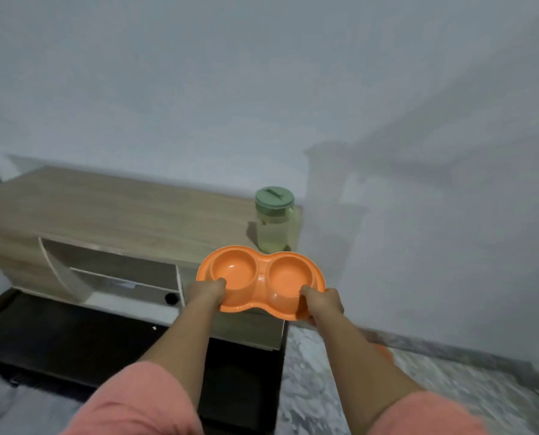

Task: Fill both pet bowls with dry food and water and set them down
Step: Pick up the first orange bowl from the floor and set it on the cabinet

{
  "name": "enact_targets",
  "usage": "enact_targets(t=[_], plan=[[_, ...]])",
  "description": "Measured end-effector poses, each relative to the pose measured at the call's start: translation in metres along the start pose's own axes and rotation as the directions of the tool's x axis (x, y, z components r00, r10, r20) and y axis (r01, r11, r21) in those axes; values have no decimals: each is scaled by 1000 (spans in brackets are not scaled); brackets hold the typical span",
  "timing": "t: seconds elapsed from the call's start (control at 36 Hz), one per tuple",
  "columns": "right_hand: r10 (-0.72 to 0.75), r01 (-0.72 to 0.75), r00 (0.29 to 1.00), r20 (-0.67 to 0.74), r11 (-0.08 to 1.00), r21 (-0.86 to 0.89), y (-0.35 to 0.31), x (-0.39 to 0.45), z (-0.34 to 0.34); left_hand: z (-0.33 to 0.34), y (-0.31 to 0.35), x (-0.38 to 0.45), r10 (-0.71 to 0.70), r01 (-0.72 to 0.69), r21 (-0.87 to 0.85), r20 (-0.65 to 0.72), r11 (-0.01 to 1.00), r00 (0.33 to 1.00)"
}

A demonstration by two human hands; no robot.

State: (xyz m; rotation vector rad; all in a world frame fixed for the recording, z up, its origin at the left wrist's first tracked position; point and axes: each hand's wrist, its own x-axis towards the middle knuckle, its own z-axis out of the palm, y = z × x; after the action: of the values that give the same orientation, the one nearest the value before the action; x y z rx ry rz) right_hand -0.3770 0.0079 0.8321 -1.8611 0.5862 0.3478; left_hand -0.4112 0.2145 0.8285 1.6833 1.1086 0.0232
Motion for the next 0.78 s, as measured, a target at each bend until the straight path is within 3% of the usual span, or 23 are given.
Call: enact_targets(t=[0.31, 0.78], plan=[[-18, 20, 996, -88, 999, 25, -66, -27, 135, -98, 33, 99, 35, -33, 72, -27, 997, 999], [58, -64, 996, -66, 994, -87, -125, 68, 218, -86, 79, 220, -16, 15, 173, 3, 985, 1000]])
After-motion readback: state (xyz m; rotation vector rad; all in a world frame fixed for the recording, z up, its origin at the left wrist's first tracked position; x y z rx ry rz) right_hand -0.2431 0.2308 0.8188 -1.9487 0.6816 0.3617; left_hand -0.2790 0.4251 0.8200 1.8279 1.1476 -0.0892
